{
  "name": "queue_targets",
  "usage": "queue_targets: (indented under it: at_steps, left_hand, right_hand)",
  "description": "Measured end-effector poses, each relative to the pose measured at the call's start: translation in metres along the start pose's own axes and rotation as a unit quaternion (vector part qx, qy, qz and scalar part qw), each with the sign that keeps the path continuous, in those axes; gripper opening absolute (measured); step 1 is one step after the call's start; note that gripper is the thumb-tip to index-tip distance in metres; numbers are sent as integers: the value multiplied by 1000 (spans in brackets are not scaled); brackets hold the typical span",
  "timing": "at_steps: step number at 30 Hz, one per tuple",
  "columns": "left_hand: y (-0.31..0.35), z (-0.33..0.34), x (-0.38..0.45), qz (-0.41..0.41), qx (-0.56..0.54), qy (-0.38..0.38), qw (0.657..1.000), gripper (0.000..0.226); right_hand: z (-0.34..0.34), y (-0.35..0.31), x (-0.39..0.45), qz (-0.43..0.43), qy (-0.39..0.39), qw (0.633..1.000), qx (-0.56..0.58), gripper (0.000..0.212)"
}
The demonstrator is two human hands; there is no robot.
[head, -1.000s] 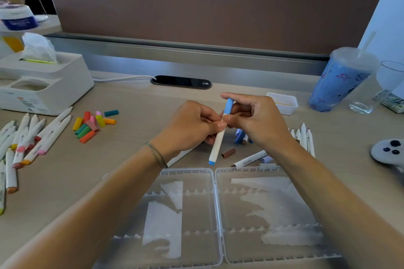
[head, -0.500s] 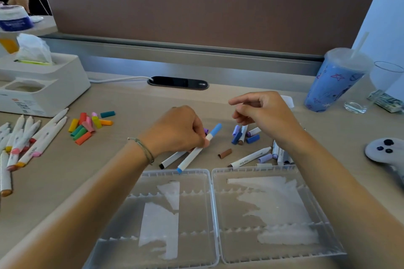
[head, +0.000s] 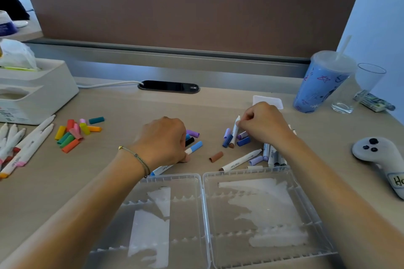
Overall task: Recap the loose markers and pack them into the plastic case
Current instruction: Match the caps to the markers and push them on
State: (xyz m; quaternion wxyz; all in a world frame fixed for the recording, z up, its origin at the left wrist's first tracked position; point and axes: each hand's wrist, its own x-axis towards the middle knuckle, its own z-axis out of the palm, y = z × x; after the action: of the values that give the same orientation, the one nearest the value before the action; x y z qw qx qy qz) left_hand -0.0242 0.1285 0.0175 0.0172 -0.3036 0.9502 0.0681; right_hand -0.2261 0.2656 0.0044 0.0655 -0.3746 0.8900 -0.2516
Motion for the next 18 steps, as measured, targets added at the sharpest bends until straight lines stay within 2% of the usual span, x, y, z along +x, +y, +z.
queue_targets:
  at_steps: [4,10,14,18]
  left_hand:
    - [-1,-2,3,1,-40,15,999,27]
    - [-1,-6,3,7,-109,54,993,19]
    - [3,-8,3,13,-186,74,980,13]
    - [10,-10,2,15,-302,83,950,11]
  right_hand:
    - [8,-7,17,27,1,997,-68,22]
    - [12,-11,31,49,-53,991,-113,34]
    - [3,-15,31,72,-65,994,-53,27]
    - [-16,-28,12,58,-54,993,92,25]
